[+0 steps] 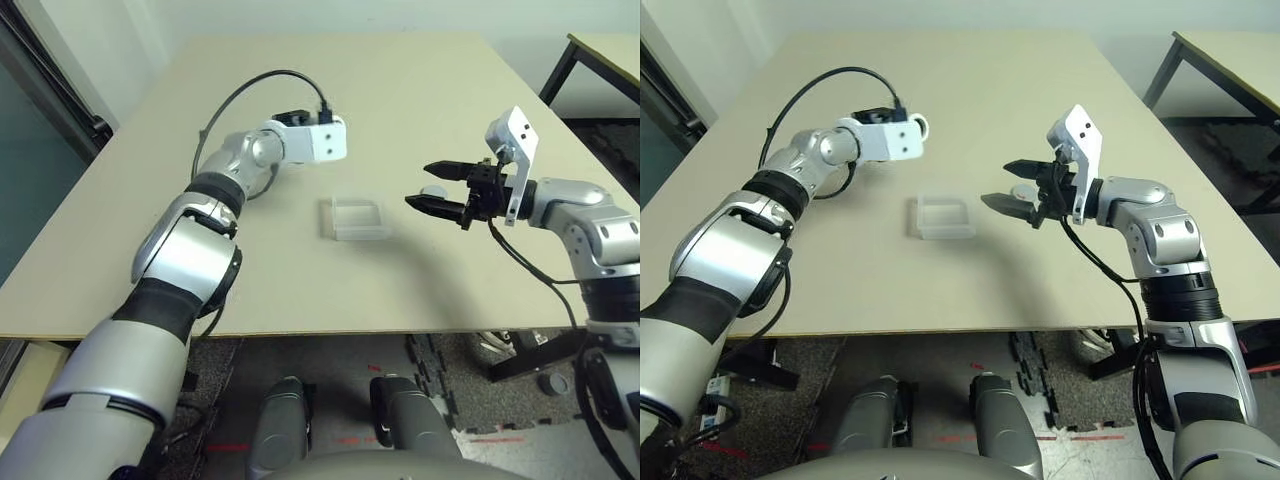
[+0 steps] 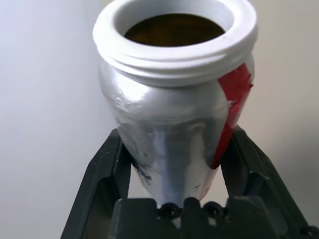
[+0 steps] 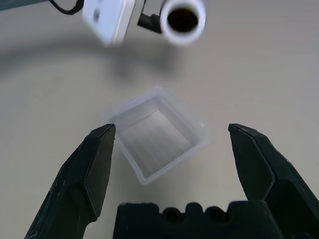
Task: Pour the medicine from the bottle into the box.
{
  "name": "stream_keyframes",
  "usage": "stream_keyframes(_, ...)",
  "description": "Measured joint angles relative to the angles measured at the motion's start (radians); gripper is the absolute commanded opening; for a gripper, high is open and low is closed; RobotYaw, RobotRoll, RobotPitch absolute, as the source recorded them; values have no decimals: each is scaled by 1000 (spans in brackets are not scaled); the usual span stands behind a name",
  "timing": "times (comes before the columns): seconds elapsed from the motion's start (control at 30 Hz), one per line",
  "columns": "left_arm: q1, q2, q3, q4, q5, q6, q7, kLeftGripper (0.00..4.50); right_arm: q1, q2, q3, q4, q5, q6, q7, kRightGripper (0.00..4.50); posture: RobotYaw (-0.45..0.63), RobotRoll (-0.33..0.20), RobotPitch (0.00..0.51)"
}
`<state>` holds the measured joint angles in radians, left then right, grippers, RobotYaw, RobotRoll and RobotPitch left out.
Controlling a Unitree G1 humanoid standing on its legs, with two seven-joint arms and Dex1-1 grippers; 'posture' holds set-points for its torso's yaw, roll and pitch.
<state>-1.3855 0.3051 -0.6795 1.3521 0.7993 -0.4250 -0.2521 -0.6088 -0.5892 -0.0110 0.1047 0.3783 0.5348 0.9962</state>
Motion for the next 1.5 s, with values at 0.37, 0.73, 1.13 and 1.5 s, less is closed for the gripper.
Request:
stream_keyframes(0.37, -55, -55, -326, 34, 342, -32, 213, 2773, -12, 51, 0, -2, 1, -10, -61, 4500, -185, 0, 46)
stream_keyframes(0.73, -61, -70, -317, 38, 344, -18, 230, 2773, -7, 52, 0, -8, 2, -10, -70, 4500, -180, 0, 56)
stream_keyframes(1.13, -64, -92, -420, 38, 454, 6, 293, 2773, -10, 57, 0, -1, 2, -10, -69, 4500, -159, 0, 61)
stream_keyframes(1.5, -89, -105, -421, 38, 457, 6, 306, 2773, -14, 63, 0, 0, 2, -10, -68, 4500, -161, 0, 59)
